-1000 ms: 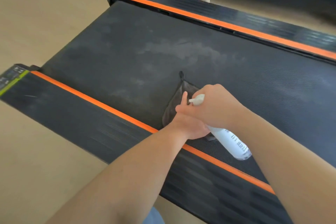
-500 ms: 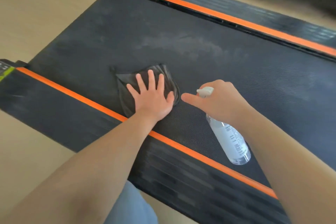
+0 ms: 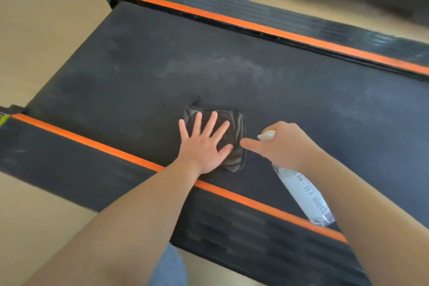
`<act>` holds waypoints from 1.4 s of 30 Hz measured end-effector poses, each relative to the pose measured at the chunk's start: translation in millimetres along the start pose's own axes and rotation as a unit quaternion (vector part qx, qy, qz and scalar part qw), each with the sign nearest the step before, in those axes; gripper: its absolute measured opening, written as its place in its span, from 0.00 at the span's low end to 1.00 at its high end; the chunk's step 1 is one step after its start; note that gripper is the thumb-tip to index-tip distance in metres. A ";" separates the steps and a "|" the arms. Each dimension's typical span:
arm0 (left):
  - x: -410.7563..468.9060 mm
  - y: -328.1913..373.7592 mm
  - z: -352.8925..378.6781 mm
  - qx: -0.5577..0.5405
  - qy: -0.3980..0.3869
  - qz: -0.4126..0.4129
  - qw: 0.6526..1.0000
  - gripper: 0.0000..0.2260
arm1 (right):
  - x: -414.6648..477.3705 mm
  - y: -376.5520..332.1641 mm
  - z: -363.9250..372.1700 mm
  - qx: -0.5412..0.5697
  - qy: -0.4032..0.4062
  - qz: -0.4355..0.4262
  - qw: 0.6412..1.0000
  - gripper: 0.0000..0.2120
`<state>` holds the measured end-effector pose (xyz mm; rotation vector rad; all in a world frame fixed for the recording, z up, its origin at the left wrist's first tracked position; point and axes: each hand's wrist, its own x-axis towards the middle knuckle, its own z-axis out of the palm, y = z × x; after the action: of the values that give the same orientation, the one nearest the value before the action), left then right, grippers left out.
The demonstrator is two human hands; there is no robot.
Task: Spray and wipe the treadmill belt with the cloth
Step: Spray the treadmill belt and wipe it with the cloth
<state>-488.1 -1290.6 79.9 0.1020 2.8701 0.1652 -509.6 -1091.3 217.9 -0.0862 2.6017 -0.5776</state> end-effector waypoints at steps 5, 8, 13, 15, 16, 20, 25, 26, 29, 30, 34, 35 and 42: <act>-1.8 -10.9 7.9 0.042 0.027 -0.062 0.997 0.32 | -4.9 7.2 23.6 -0.068 -0.025 -0.014 0.997 0.22; -10.1 19.8 10.3 0.036 0.011 0.012 0.999 0.33 | -8.9 15.0 25.6 -0.074 -0.039 -0.016 0.996 0.24; -17.7 43.9 13.6 0.037 -0.016 0.169 0.985 0.32 | -11.4 34.4 16.5 -0.088 -0.024 -0.007 0.996 0.30; -12.3 33.3 11.4 0.031 -0.002 0.136 0.990 0.31 | -12.0 44.9 13.3 -0.085 -0.033 0.004 0.996 0.29; -7.9 24.0 7.6 0.019 0.005 0.090 0.996 0.31 | -13.4 48.0 11.3 -0.078 -0.040 0.010 0.996 0.27; 7.2 -41.4 -8.3 -0.014 0.015 -0.103 0.995 0.30 | -20.5 47.0 10.9 -0.067 -0.050 -0.009 0.996 0.25; 2.7 -65.9 -7.4 0.016 0.018 -0.125 0.992 0.29 | -18.8 32.0 27.4 -0.098 -0.025 -0.060 0.993 0.24; 3.0 -56.9 -6.0 0.011 0.022 -0.123 0.992 0.29 | -17.3 27.9 31.1 -0.119 -0.015 -0.072 0.990 0.24; 2.7 -29.2 0.4 0.013 0.017 -0.057 0.998 0.31 | -11.3 22.9 40.4 -0.138 -0.049 -0.082 0.986 0.24; 1.7 -19.5 0.7 0.019 0.012 -0.022 1.000 0.32 | -9.7 24.6 42.4 -0.138 -0.070 -0.085 0.984 0.25; -10.9 29.4 2.8 0.067 -0.025 0.155 0.985 0.36 | -9.7 35.0 42.6 -0.151 -0.090 -0.098 0.980 0.25; -15.0 39.6 4.1 0.084 -0.037 0.204 0.975 0.36 | -10.2 36.7 41.3 -0.143 -0.080 -0.098 0.982 0.24; -6.4 16.1 5.5 0.031 0.025 0.086 0.995 0.33 | -11.0 39.4 37.6 -0.109 -0.044 -0.082 0.990 0.28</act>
<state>-479.6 -1274.6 78.3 0.3639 2.9154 0.1125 -481.0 -1068.2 176.2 -0.3896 2.5769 -0.3343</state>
